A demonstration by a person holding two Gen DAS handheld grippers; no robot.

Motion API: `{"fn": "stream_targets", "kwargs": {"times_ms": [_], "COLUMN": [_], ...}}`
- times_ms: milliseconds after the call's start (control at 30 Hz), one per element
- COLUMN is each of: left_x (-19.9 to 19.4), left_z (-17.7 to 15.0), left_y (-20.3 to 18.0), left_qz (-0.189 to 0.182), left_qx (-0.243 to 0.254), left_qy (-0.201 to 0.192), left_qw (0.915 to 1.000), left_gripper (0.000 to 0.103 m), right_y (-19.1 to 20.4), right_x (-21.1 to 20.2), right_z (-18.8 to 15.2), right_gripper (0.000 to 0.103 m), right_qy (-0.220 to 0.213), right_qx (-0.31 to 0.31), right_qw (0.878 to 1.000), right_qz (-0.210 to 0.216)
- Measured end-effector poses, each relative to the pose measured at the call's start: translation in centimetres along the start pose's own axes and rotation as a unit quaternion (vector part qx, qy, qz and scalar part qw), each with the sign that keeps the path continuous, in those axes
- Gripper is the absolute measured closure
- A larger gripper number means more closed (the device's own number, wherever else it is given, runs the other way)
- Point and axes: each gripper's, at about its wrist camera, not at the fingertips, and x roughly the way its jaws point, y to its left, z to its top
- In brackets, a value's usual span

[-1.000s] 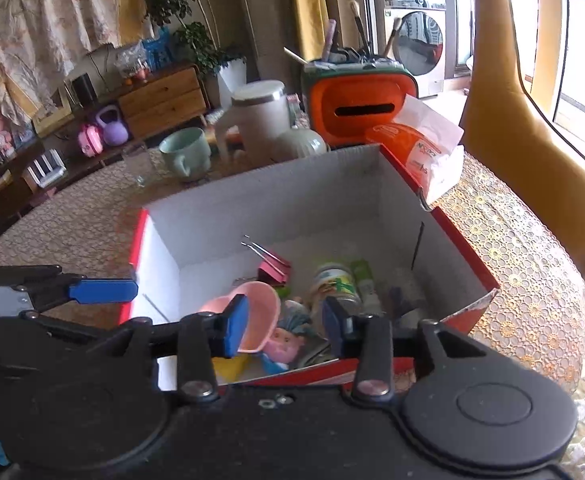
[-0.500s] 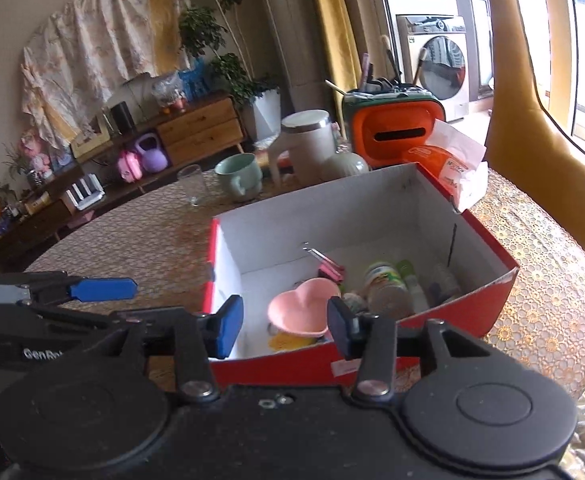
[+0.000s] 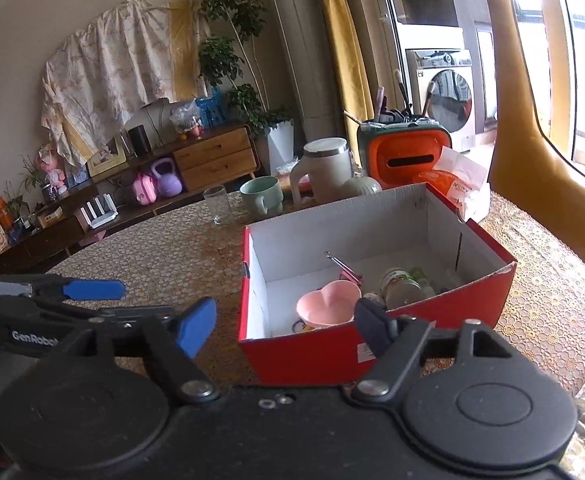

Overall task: Organize rigid objects
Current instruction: 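Withdraw both open tools back from the red box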

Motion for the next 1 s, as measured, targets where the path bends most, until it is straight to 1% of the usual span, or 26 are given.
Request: {"fn": "stream_targets", "kwargs": {"times_ms": [33,167,200,233,267,433,633,733,900,1000], "left_x": [-0.2,-0.8,-0.9,-0.9,-1.0,-1.5,-2.0,-2.1,-1.9,-1.8], "left_z": [-0.1,-0.5,-0.6,-0.7,-0.8,-1.4,-2.0,-2.2,-2.4,-2.7], "left_y": [0.0,0.0,0.0,0.0,0.0,-0.1,-0.2,0.0,0.0,0.1], "left_qz": [-0.001,-0.006,-0.005,-0.005,-0.004,-0.008,-0.011,-0.013,-0.002,0.002], "left_qx": [-0.001,-0.002,-0.002,-0.002,-0.001,-0.002,0.003,0.000,0.006,0.001], "left_qy": [-0.003,-0.006,-0.006,-0.006,-0.006,-0.011,-0.023,-0.023,-0.020,-0.017], "left_qw": [1.0000,1.0000,1.0000,1.0000,1.0000,0.9999,0.9997,0.9996,0.9998,0.9999], "left_gripper": [0.002,0.000,0.000,0.000,0.000,0.000,0.000,0.000,0.000,0.000], "right_y": [0.2,0.5,0.6,0.7,0.8,1.1,0.8,0.7,0.7,0.8], "right_x": [-0.1,-0.9,-1.1,-1.5,-1.8,-2.7,-3.1,-3.2,-3.0,-2.9], "right_z": [-0.1,-0.5,-0.6,-0.7,-0.9,-1.7,-2.5,-2.8,-3.3,-3.5], "right_gripper": [0.021,0.012,0.006,0.002,0.000,0.000,0.000,0.000,0.000,0.000], "right_qy": [-0.002,-0.017,-0.023,-0.031,-0.038,-0.045,-0.043,-0.039,-0.034,-0.030], "right_qx": [-0.002,-0.003,-0.003,-0.003,-0.003,-0.008,0.003,0.007,0.011,0.014], "right_qw": [1.000,1.000,1.000,0.999,0.999,0.999,0.999,0.999,0.999,0.999], "right_qz": [-0.002,-0.002,-0.004,-0.005,-0.004,-0.016,-0.020,-0.021,-0.018,-0.020]}}
